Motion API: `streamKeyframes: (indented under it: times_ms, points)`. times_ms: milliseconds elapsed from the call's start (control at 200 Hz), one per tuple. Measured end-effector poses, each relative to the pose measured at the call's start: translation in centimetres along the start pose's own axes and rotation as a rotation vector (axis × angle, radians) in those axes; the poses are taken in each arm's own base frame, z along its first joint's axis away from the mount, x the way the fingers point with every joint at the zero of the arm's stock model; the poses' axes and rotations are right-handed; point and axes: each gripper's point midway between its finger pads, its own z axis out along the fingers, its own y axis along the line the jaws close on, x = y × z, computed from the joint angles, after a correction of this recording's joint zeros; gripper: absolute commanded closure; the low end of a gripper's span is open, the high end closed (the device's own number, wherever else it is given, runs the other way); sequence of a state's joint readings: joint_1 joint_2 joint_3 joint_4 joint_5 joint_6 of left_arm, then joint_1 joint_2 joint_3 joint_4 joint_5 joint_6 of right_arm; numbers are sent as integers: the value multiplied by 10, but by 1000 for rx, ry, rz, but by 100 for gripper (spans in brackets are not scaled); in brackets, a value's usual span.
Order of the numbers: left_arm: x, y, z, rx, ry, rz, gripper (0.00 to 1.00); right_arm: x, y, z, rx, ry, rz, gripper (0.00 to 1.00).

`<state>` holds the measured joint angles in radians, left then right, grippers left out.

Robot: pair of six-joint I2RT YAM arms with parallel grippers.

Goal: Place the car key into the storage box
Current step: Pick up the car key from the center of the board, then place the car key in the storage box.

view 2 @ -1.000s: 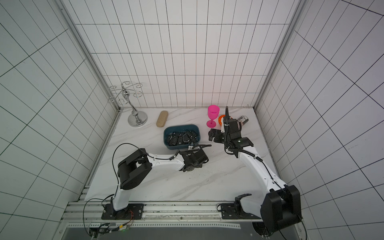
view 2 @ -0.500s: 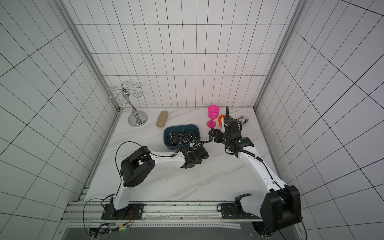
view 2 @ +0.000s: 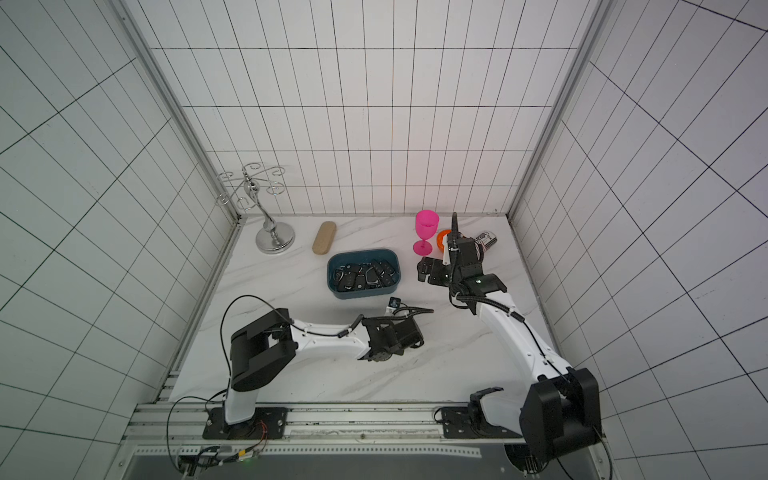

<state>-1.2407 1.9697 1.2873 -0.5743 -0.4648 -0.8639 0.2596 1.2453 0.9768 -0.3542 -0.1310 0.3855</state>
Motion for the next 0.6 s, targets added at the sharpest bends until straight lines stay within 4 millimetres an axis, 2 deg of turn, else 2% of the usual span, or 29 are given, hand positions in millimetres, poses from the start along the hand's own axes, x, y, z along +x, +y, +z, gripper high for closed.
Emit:
streamKeyframes:
  times_ms: [50, 120, 190, 255, 345, 455, 540, 600]
  points:
    - [0, -2, -14, 13, 0, 12, 100, 0, -1, 0, 0, 1, 2, 3]
    - [-14, 4, -34, 24, -23, -6, 100, 0, -1, 0, 2, 0, 4, 3]
    - [-40, 17, -52, 26, -58, -46, 100, 1, -2, 1, 2, 3, 4, 3]
    - [-72, 31, -68, 30, -106, -99, 100, 2, -2, 1, 2, 5, 5, 3]
    - [-115, 58, -80, 26, -167, -177, 100, 2, -2, 2, 3, 7, 7, 3]
    - [-151, 96, -76, -9, -212, -245, 100, 3, -3, 2, 3, 8, 8, 3]
    - [-168, 124, -60, -49, -207, -279, 100, 3, -2, 2, 3, 8, 8, 3]
    - [-178, 134, -46, -62, -192, -289, 100, 3, -2, 2, 2, 9, 11, 3]
